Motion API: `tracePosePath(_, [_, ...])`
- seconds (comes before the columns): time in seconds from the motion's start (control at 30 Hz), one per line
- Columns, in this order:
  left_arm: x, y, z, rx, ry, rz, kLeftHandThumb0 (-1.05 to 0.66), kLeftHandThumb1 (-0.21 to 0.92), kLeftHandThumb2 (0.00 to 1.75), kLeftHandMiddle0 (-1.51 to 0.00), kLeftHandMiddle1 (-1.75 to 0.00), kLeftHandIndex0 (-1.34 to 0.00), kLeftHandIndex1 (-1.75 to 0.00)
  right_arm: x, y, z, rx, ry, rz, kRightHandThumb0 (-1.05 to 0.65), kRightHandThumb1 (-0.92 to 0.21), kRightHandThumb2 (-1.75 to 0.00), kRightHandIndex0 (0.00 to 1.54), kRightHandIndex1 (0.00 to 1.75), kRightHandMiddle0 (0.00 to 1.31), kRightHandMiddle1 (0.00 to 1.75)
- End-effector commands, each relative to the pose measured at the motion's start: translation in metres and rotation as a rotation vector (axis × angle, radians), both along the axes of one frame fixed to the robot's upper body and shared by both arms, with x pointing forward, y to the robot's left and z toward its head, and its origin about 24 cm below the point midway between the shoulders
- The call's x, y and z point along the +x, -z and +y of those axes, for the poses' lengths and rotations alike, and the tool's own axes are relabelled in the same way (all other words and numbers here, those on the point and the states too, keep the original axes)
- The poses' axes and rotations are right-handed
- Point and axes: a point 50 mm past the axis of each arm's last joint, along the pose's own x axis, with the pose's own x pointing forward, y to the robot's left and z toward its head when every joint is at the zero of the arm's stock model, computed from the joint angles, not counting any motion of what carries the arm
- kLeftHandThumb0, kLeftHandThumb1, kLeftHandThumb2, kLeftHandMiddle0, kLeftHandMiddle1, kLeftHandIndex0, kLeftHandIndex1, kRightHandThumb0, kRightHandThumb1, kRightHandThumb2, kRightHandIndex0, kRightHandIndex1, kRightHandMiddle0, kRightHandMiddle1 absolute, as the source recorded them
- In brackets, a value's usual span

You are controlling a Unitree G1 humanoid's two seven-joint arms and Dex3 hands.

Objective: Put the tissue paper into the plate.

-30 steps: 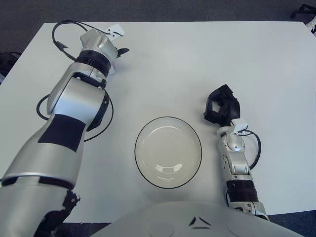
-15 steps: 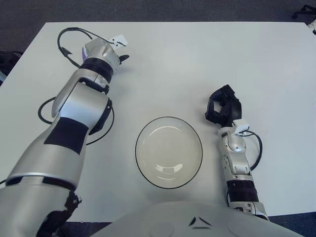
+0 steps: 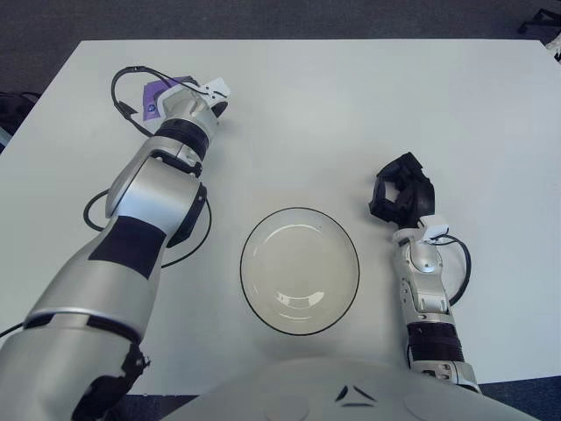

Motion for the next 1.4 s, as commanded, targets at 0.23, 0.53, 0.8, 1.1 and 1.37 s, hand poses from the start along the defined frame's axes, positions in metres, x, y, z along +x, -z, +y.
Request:
tracePosePath(0.23, [-0.018,0.037,0.012,-0.187,-0.306,-0.046,-0.89,0.92,0.81,-0.01,-0.01,-0.07,-1.74,-0.033,0.06,-0.013,0.017,0.062,0.319,-0.43,-0.49,-1.11,0.87,1.75,0.48,1.75])
tracePosePath(0.53, [-0.019,0.034,0.02,-0.655,-0.691,-0.439,-0.8,0.92,0.79,0.0,0.0,0.0,-0.26,-0.033,0.06,-0.013,0.005,0.054,0.322,-0.43,-0.48,-1.12,0.88,1.75,0.48,1.75])
tracePosePath(0.8, [-0.019,0.026,0.009,-0.77,-0.865,-0.576,-0.37,0.54,1.01,0.0,0.0,0.0,-0.01,-0.034,0.06,-0.013,0.01,0.054,0.319,-0.43,-0.48,-1.11,0.88,1.75,0.48,1.75])
tracePosePath(1.1, [-0.021,0.027,-0.01,-0.79,-0.966,-0.659,0.17,0.24,1.37,0.0,0.0,0.0,0.0,-0.033,0.06,-0.015,0.016,0.058,0.316,-0.43,-0.49,-1.11,0.88,1.75,0.48,1.75])
tracePosePath(1.37, [-0.023,0.022,-0.03,-0.697,-0.967,-0.626,0.3,0.28,1.45,0.0,0.0,0.0,0.0,-0.034,0.059,-0.014,0.021,0.057,0.316,-0.43,-0.48,-1.11,0.88,1.75,0.48,1.75])
